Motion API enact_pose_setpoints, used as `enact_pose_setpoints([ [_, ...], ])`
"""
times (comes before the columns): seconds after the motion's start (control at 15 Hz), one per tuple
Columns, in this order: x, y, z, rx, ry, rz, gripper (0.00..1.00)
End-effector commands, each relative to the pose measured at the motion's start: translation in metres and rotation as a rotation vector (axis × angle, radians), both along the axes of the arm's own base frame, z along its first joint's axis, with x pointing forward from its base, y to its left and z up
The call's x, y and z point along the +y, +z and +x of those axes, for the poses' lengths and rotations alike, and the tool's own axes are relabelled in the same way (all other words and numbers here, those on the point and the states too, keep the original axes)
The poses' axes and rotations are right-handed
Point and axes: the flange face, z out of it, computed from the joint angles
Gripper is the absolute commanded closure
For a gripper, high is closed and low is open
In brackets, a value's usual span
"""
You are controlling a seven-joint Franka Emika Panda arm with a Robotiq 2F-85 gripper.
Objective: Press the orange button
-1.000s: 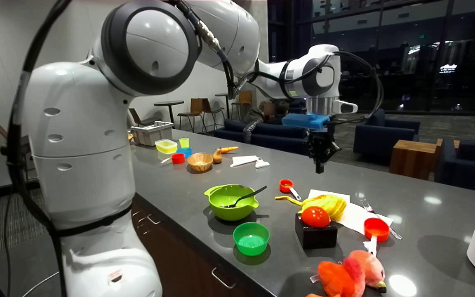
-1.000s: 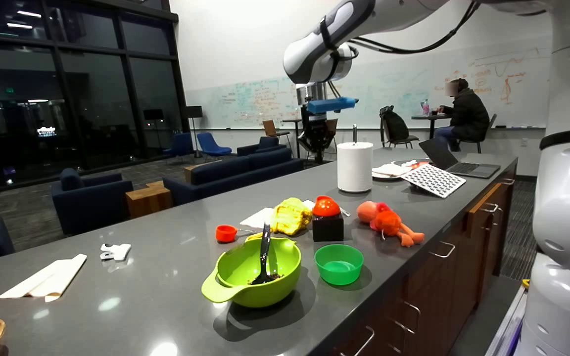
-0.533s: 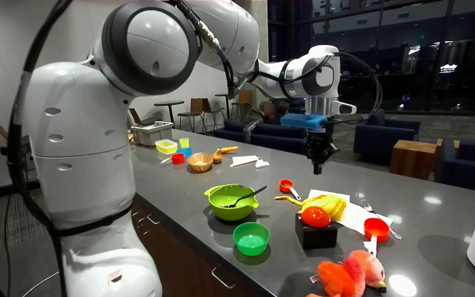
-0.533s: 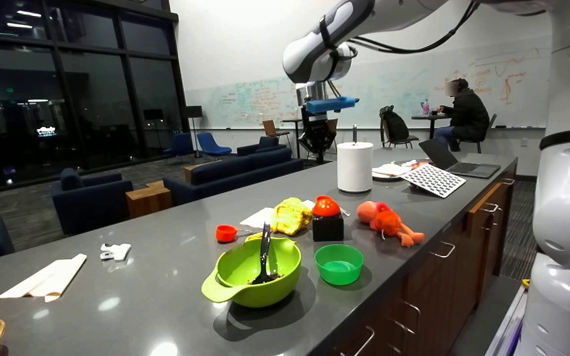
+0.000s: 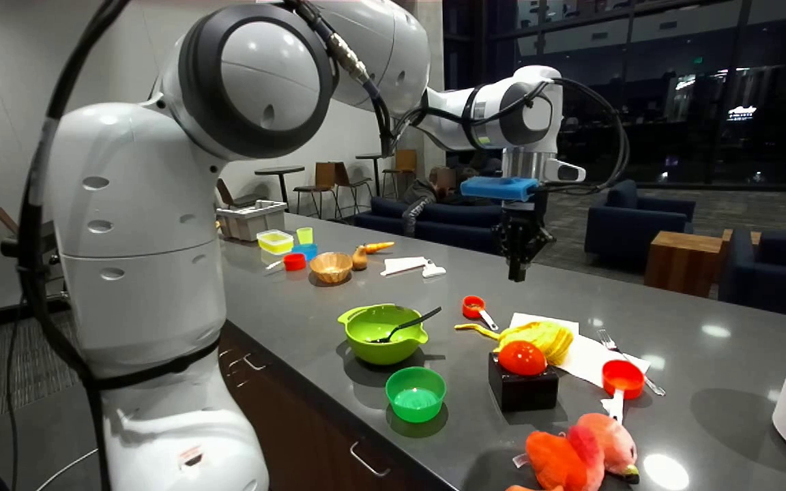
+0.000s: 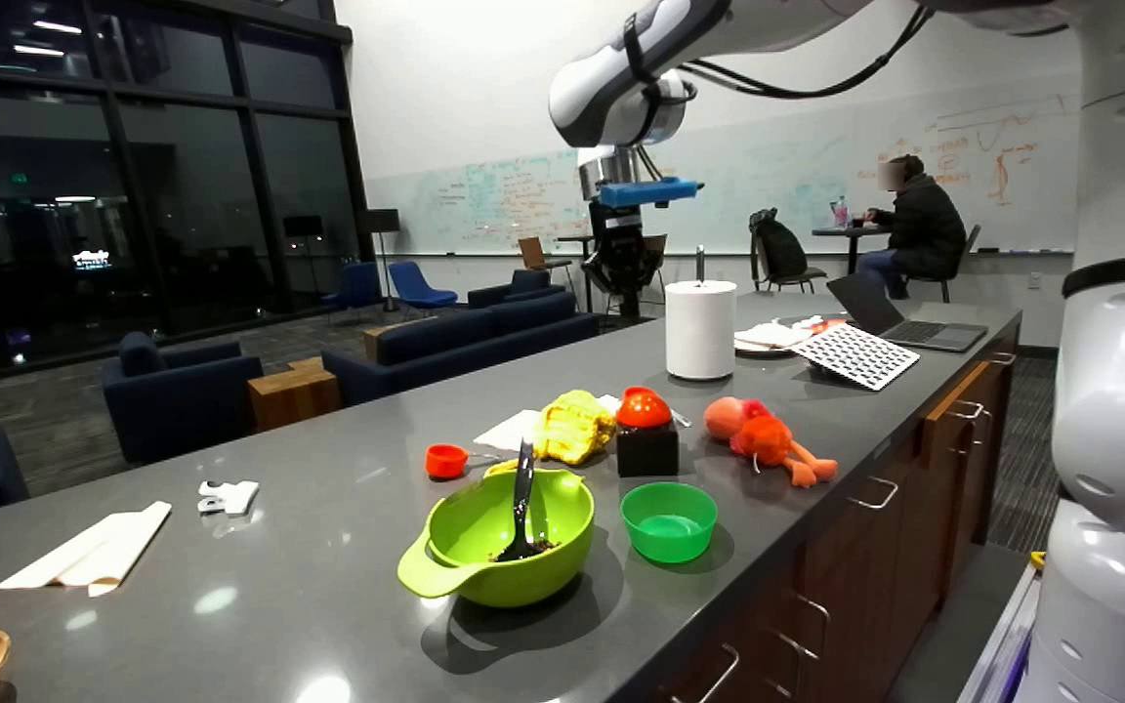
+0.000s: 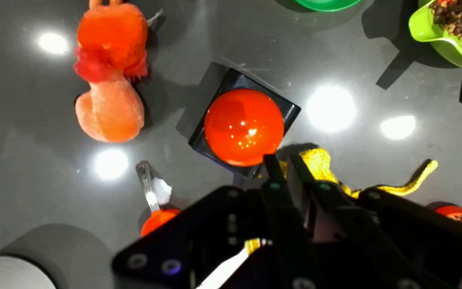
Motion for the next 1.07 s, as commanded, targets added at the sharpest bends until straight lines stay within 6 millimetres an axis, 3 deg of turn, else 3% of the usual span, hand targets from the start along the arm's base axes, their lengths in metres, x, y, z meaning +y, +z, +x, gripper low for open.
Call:
enact_pose_setpoints([
  [0.0,0.001,0.022,0.016,-0.104,0.152,-0.079,0.56],
  [0.07,-0.03,0.064,0.01,-0.125,0.191,-0.113,0.5],
  [0.13,-0.025,0.088,0.017,-0.155,0.239,-0.132,0.44],
  [0.2,-0.03,0.103,0.023,-0.178,0.284,-0.135,0.85],
  [0.27,-0.039,0.122,0.028,-0.207,0.314,-0.126,0.82],
  [0.4,-0.051,0.13,0.038,-0.235,0.35,-0.095,0.88],
  [0.53,-0.059,0.128,0.045,-0.249,0.368,-0.044,1.0],
  [1.0,-0.061,0.044,0.078,-0.179,0.345,0.094,1.0],
])
